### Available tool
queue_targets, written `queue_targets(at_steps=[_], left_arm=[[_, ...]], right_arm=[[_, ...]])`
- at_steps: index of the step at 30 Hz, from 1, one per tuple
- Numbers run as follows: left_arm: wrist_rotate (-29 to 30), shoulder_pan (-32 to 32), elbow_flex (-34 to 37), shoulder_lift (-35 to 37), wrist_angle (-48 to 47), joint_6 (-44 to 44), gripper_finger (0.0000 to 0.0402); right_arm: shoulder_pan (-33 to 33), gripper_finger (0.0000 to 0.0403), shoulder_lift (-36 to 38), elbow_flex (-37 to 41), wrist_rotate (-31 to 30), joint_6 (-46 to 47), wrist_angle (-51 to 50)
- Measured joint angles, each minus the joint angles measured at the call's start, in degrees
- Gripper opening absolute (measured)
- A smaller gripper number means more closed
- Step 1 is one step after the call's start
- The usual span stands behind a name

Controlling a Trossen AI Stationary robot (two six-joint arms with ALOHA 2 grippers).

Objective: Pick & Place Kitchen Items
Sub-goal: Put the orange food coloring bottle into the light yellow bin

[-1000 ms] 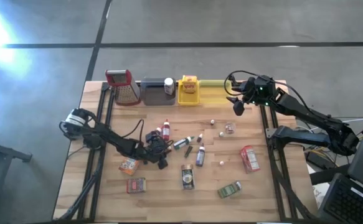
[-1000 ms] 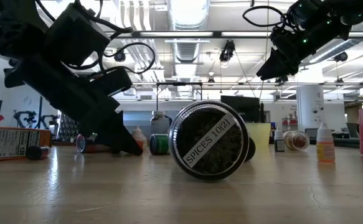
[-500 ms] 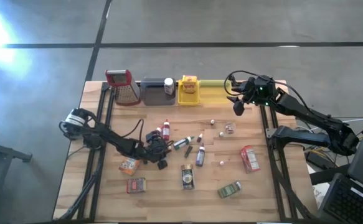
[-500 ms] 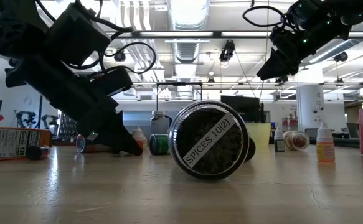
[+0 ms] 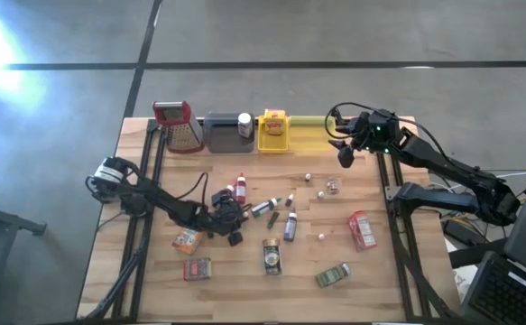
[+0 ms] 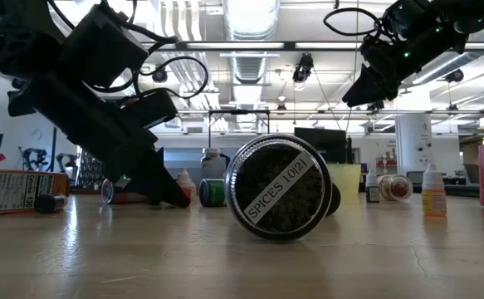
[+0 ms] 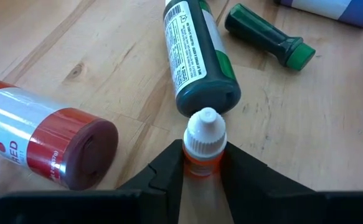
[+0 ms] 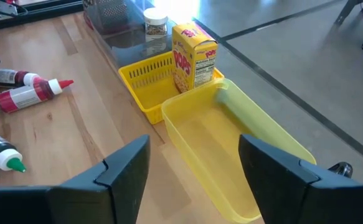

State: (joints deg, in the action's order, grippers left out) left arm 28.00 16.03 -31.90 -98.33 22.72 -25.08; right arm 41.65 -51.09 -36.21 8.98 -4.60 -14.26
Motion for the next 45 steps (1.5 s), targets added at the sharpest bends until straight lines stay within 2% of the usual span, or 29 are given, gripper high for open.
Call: queue_targets(at_steps=[6, 15, 25, 34, 45], left_arm=[[-2.80, -0.09, 0.09, 1.59, -0.97, 0.52, 0.0101], [-9.45, -1.52, 0.17, 10.79, -2.98, 4.47, 0.0101], [-18.63, -8.65, 0.11, 19.02, -3.61, 7.75, 0.0101], [-23.21, -14.21, -4.03, 18.77, -9.00, 11.73, 0.0101], [-23.55, -17.92, -14.03, 16.67, -16.71, 18.21, 0.0101]], right_arm=[[-0.02, 0.0256, -0.01, 0.00, 0.01, 0.15, -0.07], [-0.13, 0.0262, 0.02, 0.00, 3.23, 1.60, -0.07], [-3.82, 0.0233, 0.00, 0.00, 6.15, 2.76, 0.11], [-7.35, 0.0219, 0.00, -0.02, 6.20, 3.64, 3.01], [-10.15, 0.0243, 0.02, -0.02, 6.26, 5.79, 4.83]])
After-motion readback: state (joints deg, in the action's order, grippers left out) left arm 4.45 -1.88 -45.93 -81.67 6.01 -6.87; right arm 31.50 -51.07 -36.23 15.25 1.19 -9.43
